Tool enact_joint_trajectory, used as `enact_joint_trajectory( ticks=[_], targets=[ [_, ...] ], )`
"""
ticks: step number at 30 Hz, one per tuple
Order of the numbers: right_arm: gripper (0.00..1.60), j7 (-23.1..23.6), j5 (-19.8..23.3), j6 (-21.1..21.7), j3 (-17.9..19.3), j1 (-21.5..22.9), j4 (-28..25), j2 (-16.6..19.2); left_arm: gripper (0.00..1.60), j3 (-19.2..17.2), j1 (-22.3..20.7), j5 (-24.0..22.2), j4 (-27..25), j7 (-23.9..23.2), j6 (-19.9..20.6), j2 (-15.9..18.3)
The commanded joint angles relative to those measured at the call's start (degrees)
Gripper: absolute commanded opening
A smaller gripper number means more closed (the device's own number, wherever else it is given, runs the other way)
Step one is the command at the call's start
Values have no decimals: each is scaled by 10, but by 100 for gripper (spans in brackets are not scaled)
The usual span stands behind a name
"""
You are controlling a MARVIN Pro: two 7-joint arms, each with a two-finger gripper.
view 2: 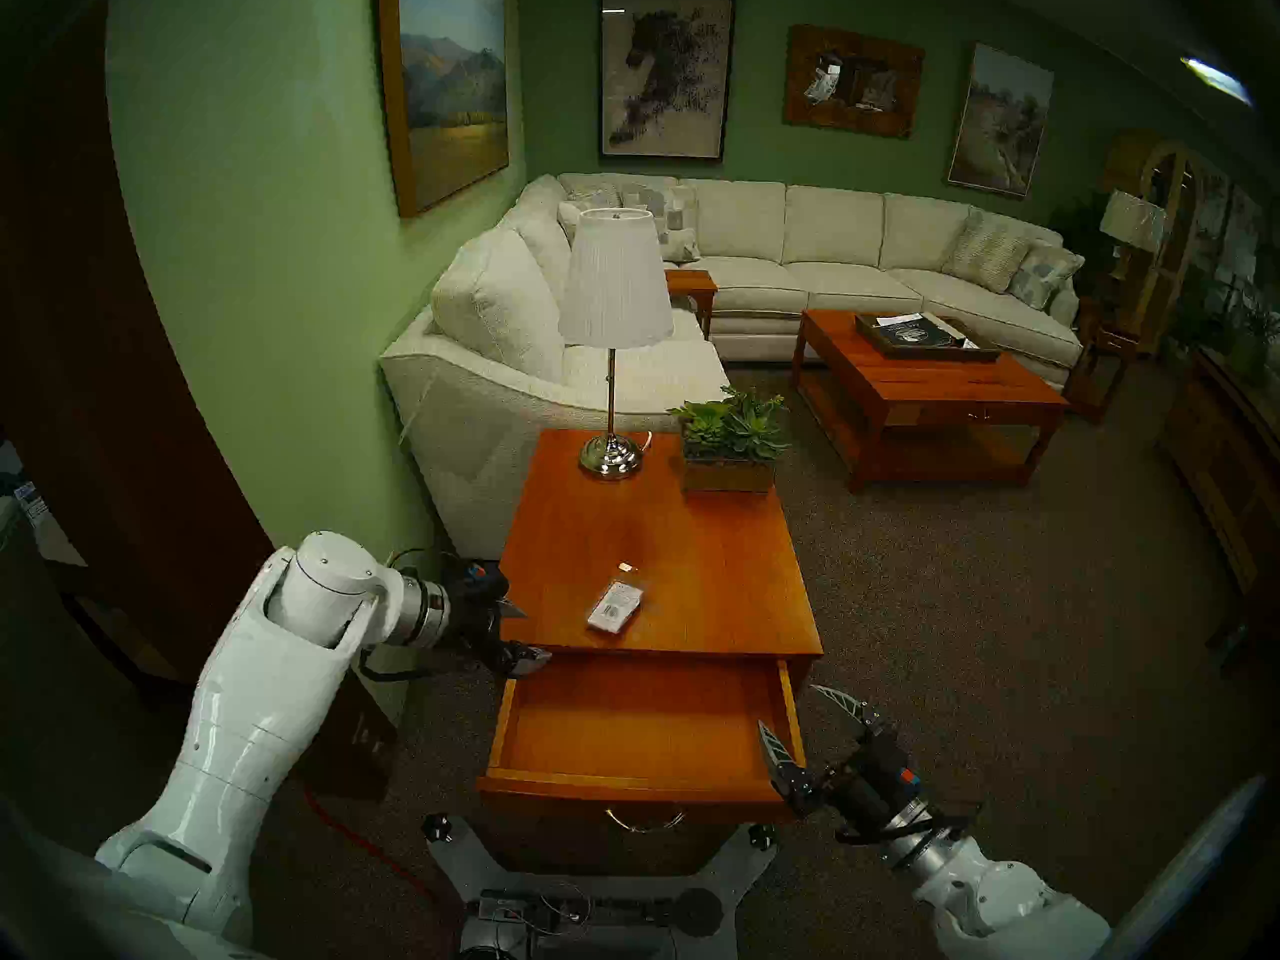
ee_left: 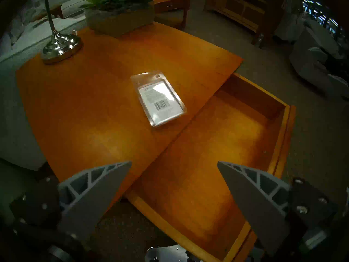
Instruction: Open the drawer, take out the contents and close the drawer
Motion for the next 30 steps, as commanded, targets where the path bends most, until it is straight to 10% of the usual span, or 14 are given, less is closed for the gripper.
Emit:
enact_joint_trajectory(
  ticks=[1, 9, 17, 30],
  targets=[
    [160, 2, 0, -6, 4, 8, -15, 2, 160, -27, 47, -45, -63, -61, -52, 36],
    [160, 2, 0, -8, 5, 6, -21, 3, 160, -69, 117, -96, -118, -89, -111, 28],
    [160, 1, -1, -7, 7, 1, -27, 4, 160, -103, 188, -80, -164, 2, -121, -28],
    [160, -2, -2, -6, 8, -1, -30, 5, 160, -63, 168, -47, -105, 70, -120, -52]
  ],
)
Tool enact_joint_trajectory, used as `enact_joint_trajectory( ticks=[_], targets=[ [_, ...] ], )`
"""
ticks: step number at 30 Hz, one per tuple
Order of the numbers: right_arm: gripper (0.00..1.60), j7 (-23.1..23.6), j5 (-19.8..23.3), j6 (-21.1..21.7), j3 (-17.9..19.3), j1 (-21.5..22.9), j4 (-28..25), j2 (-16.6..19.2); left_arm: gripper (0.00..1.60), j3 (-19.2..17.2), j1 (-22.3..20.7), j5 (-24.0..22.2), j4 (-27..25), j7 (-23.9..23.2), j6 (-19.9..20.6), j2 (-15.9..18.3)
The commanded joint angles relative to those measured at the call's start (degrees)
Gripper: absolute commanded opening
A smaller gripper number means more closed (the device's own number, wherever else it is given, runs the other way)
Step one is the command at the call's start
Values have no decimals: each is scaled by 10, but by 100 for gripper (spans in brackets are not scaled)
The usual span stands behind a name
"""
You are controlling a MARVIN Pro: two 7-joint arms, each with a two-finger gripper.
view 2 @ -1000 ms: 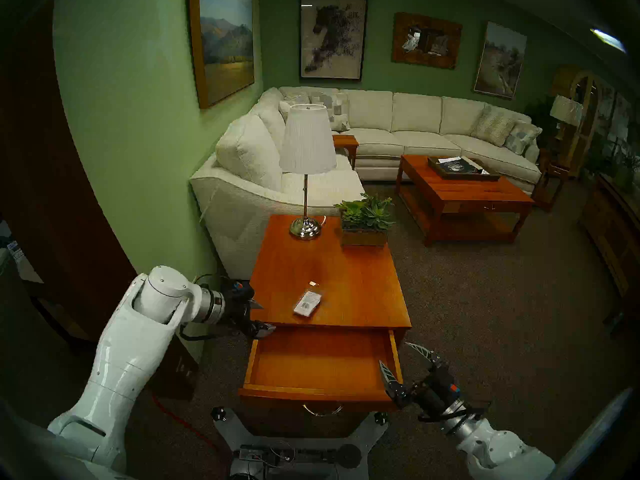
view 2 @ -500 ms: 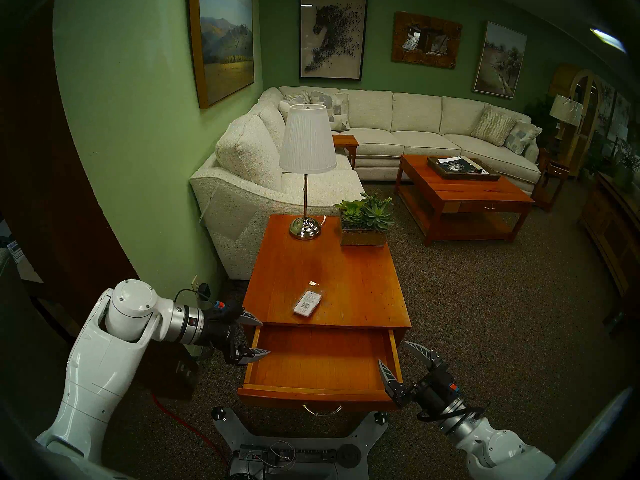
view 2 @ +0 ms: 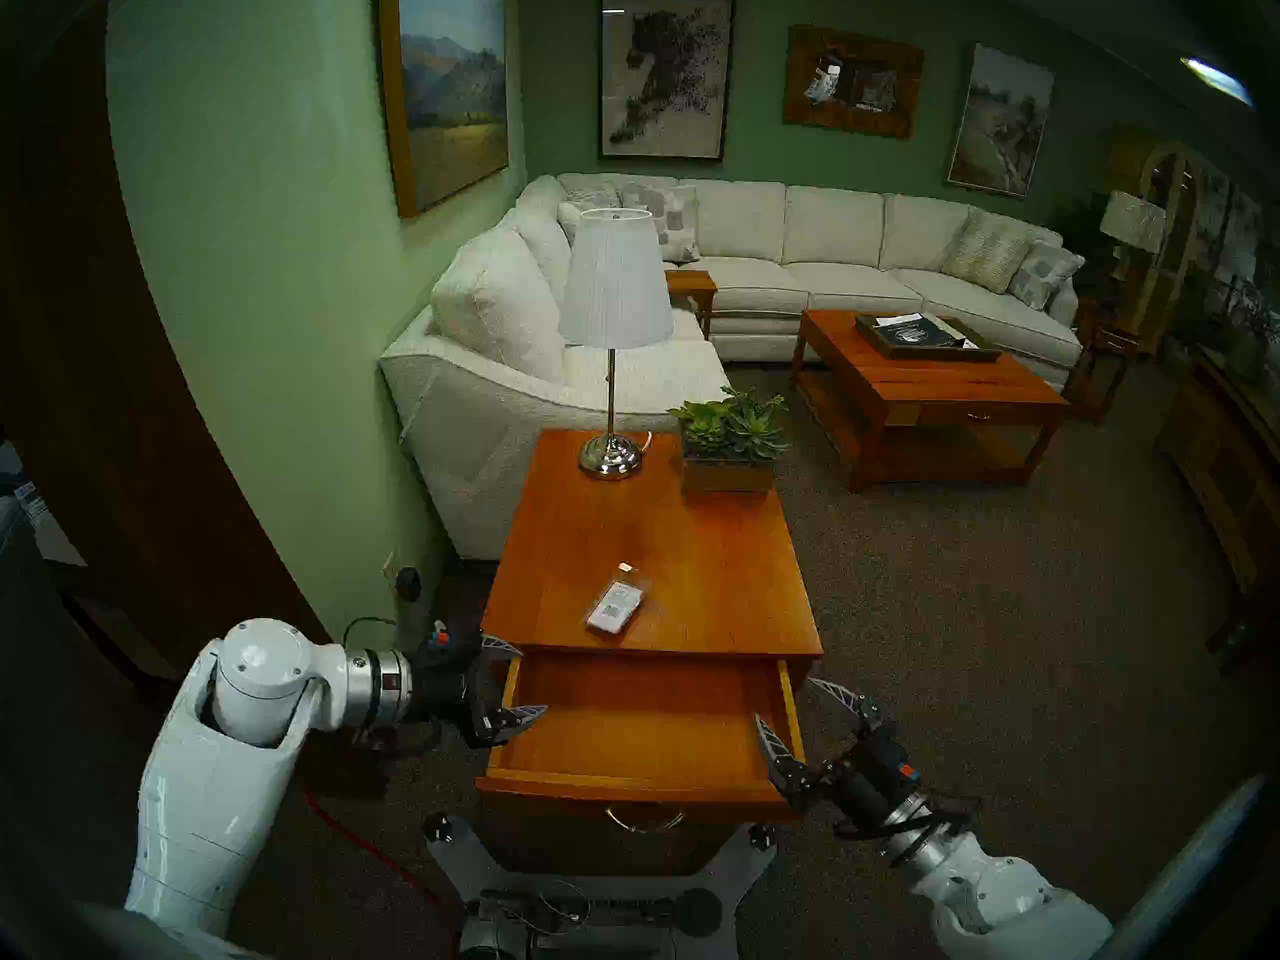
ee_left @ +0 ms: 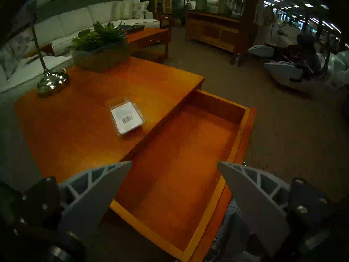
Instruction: Open the drawer, take out the contents and close the drawer
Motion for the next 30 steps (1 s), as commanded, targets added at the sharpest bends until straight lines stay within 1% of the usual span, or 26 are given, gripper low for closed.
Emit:
enact_joint_trajectory(
  ticks=[1, 12, 16, 18, 30],
  targets=[
    [160, -2, -2, -6, 7, 0, -17, 3, 160, 5, -14, 3, 9, 24, 0, -22],
    [160, -2, -2, -6, 7, 0, -17, 3, 160, -2, -12, 1, 11, 28, 1, -22],
    [160, -2, -2, -6, 7, 0, -17, 3, 160, 0, -12, 8, 10, 31, 14, -22],
    [160, -2, -2, -6, 7, 0, -17, 3, 160, 6, -14, 21, 8, 35, 27, -17],
    [160, -3, -2, -6, 6, 0, -17, 3, 160, 7, -15, 24, 8, 35, 32, -17]
  ],
)
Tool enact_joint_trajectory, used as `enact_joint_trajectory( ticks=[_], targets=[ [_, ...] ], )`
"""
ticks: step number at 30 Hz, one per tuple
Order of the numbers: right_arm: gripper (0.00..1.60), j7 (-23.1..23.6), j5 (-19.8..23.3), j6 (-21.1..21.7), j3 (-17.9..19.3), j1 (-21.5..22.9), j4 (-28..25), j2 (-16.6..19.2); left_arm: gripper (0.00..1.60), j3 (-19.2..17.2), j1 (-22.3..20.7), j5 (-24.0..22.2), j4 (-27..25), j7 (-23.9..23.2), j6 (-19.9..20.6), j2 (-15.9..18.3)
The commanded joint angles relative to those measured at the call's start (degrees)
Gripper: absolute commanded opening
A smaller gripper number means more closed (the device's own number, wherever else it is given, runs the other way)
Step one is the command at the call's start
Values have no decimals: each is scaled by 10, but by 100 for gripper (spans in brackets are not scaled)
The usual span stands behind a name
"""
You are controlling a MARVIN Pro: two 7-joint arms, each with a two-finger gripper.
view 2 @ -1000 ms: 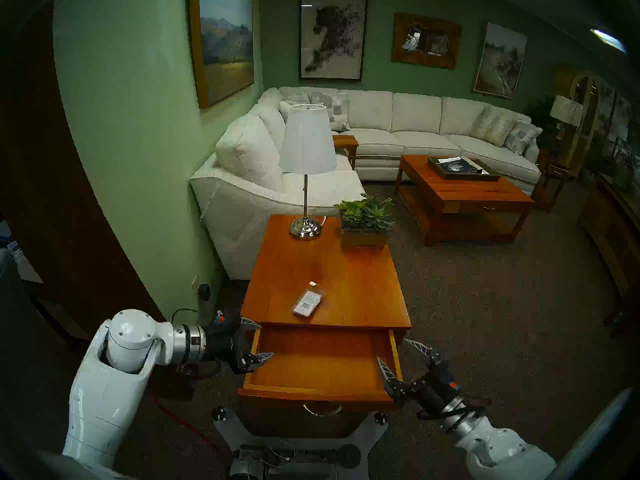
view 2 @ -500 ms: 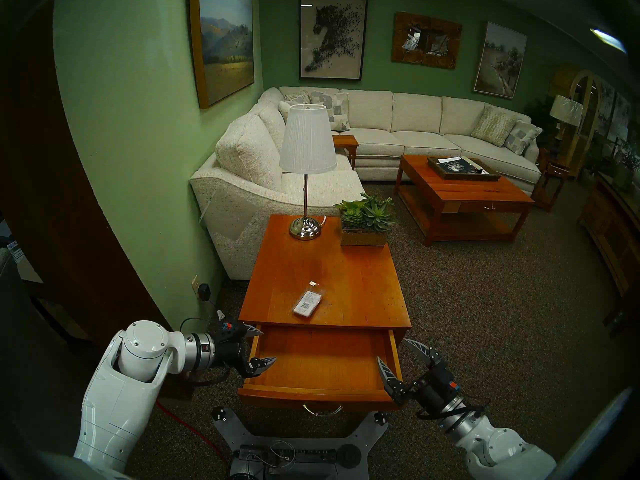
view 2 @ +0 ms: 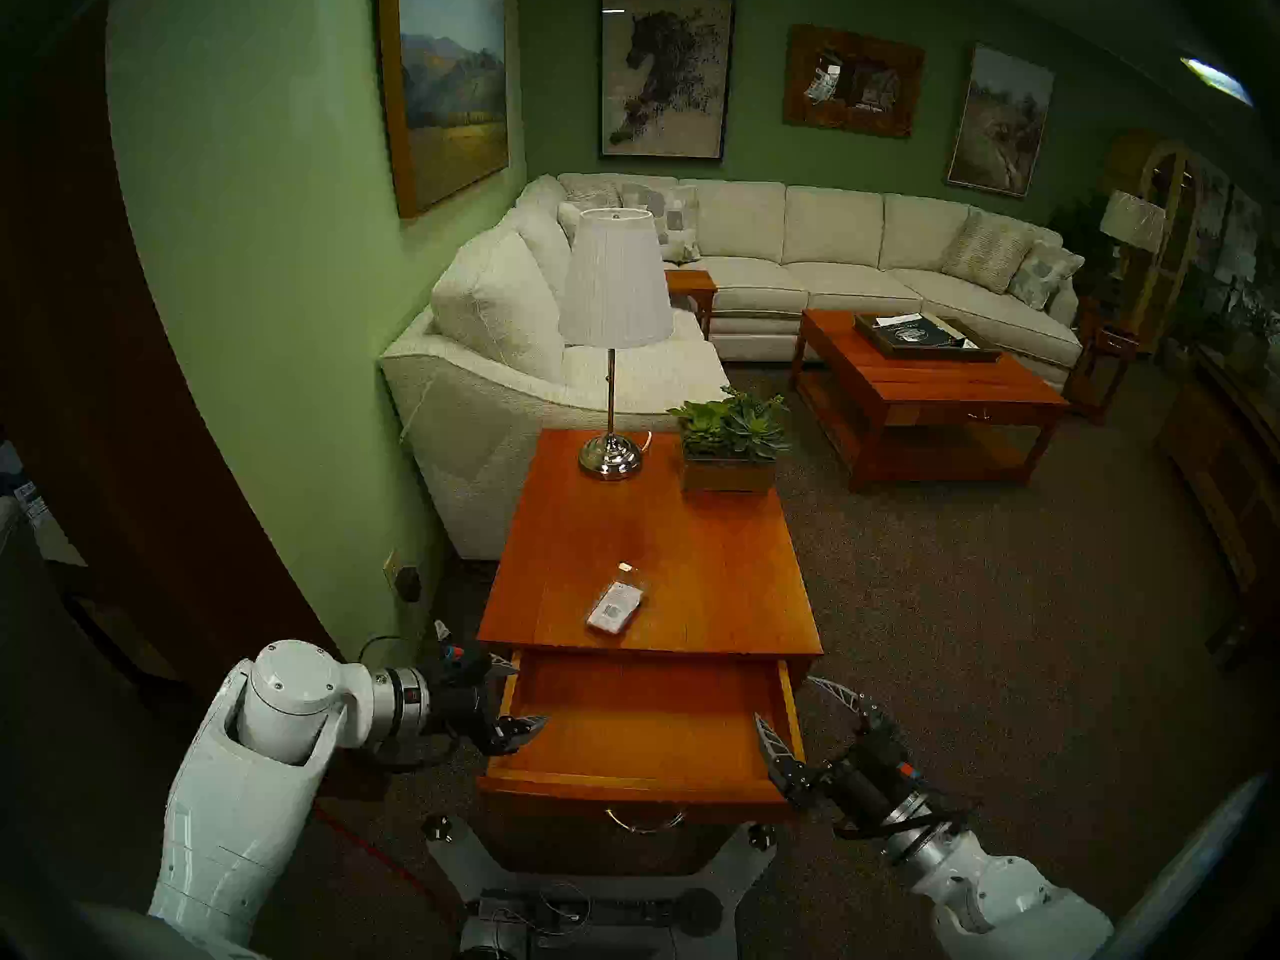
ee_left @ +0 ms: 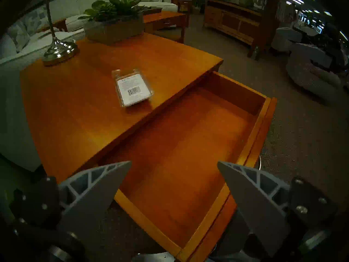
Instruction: Open the drawer, take out the contents and close the drawer
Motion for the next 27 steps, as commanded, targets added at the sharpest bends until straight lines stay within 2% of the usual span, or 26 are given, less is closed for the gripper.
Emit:
enact_joint_trajectory(
  ticks=[1, 4, 8, 10, 14, 15, 20, 27],
  targets=[
    [160, -1, -1, -6, 6, 1, -15, 2, 160, -1, -13, -4, -16, -4, -3, 1],
    [160, -1, -1, -6, 6, 1, -15, 2, 160, -1, -13, -3, -16, -5, -2, 1],
    [160, -16, -7, 51, 13, -28, -58, 27, 160, -1, -13, -3, -16, -5, -2, 1],
    [160, -21, -10, 59, 15, -38, -69, 31, 160, -1, -13, -3, -15, -5, -2, 1],
    [160, -19, -8, 68, 26, -87, -101, 48, 160, -1, -13, -3, -15, -5, -2, 0],
    [160, -28, -12, 80, 40, -124, -124, 55, 160, -1, -13, -2, -14, -5, -3, 0],
    [160, -18, -15, 83, 21, -113, -107, 57, 160, -1, -13, -2, -13, -6, -3, 0],
    [160, -23, -18, 103, 18, -166, -115, 62, 160, -2, -14, -2, -12, -6, -4, 0]
  ],
)
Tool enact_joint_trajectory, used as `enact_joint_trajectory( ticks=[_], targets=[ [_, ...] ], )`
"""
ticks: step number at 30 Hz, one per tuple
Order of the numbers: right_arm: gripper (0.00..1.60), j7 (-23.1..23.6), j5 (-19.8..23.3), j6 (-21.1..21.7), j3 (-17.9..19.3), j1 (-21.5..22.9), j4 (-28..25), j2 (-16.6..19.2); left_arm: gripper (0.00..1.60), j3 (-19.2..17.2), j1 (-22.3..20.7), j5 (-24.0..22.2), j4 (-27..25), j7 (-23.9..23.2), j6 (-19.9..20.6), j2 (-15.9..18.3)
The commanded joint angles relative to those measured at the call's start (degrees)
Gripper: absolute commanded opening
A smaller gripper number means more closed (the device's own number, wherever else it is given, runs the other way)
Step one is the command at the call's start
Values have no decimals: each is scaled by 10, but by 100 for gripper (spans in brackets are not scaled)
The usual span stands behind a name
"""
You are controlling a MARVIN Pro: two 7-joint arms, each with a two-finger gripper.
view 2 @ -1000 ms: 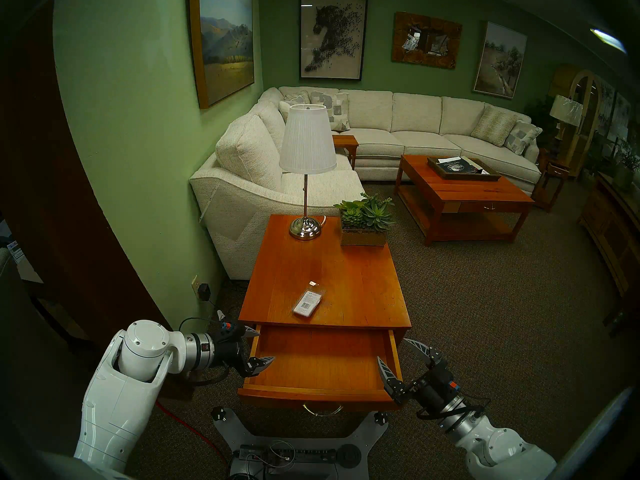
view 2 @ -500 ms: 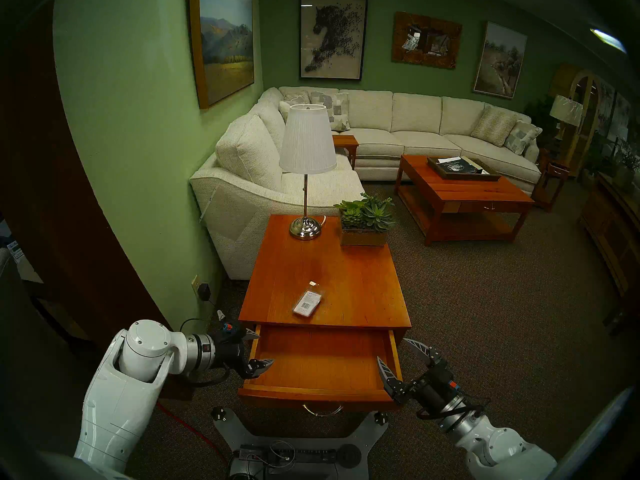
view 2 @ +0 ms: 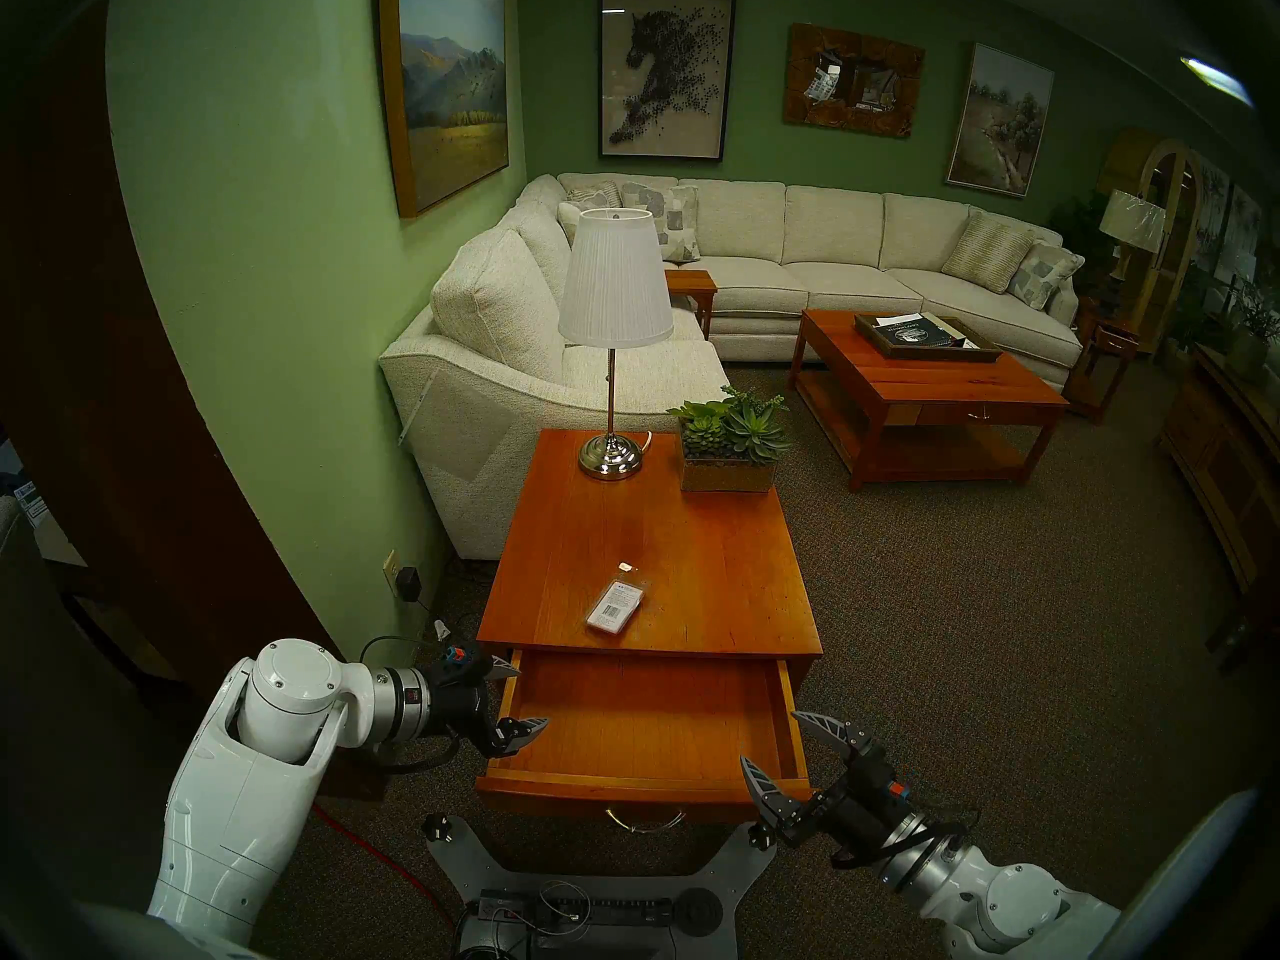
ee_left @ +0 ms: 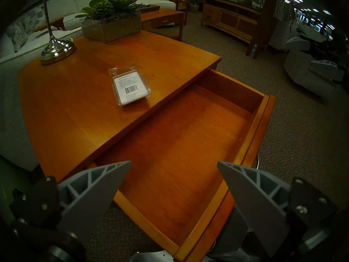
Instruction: Open the drawer, take out the contents and close the drawer
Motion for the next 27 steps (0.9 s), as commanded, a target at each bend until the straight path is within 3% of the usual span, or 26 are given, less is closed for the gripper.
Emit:
enact_joint_trajectory(
  ticks=[1, 16, 19, 27],
  targets=[
    [160, -2, 0, 9, 2, -67, -22, 16, 160, -2, -12, -2, -13, 1, -2, -1],
    [160, -16, 5, 23, 20, -171, -51, 29, 160, -2, -12, -2, -13, 0, -4, -1],
    [160, -23, 11, 32, 34, -208, -66, 38, 160, -2, -12, -2, -13, 0, -4, -2],
    [160, -20, 42, 64, 50, -236, -87, 42, 160, -3, -12, -2, -15, -1, -3, -2]
  ],
)
